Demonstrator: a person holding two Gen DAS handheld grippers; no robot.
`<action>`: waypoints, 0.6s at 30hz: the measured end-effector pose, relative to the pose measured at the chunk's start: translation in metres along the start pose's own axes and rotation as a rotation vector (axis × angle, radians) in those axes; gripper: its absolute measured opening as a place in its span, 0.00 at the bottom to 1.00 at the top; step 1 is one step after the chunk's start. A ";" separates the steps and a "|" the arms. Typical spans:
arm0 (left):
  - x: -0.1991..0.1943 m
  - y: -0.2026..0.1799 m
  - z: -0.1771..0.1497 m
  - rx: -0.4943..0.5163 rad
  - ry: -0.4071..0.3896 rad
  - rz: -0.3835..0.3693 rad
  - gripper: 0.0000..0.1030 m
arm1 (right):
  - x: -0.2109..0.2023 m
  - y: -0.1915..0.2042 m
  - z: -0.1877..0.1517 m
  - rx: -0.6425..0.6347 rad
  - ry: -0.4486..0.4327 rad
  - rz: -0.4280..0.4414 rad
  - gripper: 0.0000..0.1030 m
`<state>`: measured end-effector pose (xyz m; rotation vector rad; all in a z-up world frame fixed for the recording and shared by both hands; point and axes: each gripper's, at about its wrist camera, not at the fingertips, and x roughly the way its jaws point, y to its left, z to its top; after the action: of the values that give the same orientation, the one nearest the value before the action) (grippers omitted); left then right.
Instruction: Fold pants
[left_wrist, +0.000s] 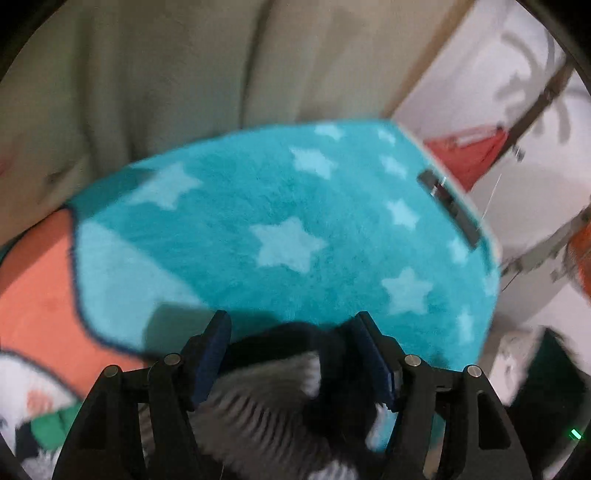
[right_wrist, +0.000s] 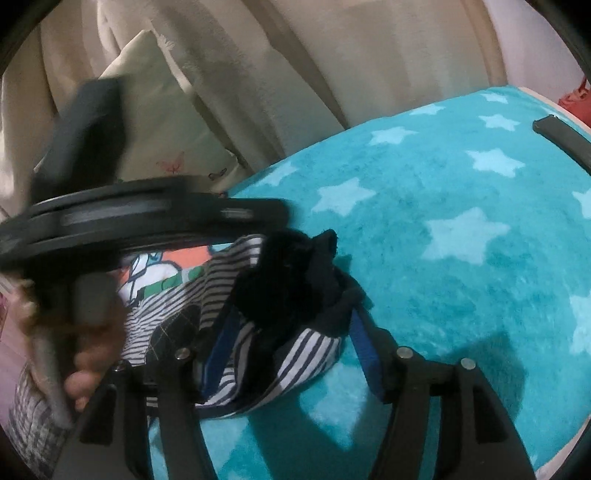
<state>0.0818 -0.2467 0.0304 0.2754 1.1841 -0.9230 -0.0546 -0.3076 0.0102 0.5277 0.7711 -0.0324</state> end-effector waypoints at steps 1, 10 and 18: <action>0.006 -0.003 0.002 0.018 0.011 0.013 0.70 | -0.001 0.000 -0.002 -0.006 -0.005 -0.002 0.60; 0.009 -0.016 -0.007 0.089 0.002 0.099 0.21 | 0.005 0.013 -0.011 -0.081 -0.032 -0.008 0.21; -0.075 0.047 -0.036 -0.151 -0.188 0.041 0.20 | -0.009 0.070 0.000 -0.227 -0.059 0.130 0.20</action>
<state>0.0865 -0.1597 0.0698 0.0891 1.0634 -0.8009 -0.0457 -0.2480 0.0478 0.3580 0.6710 0.1583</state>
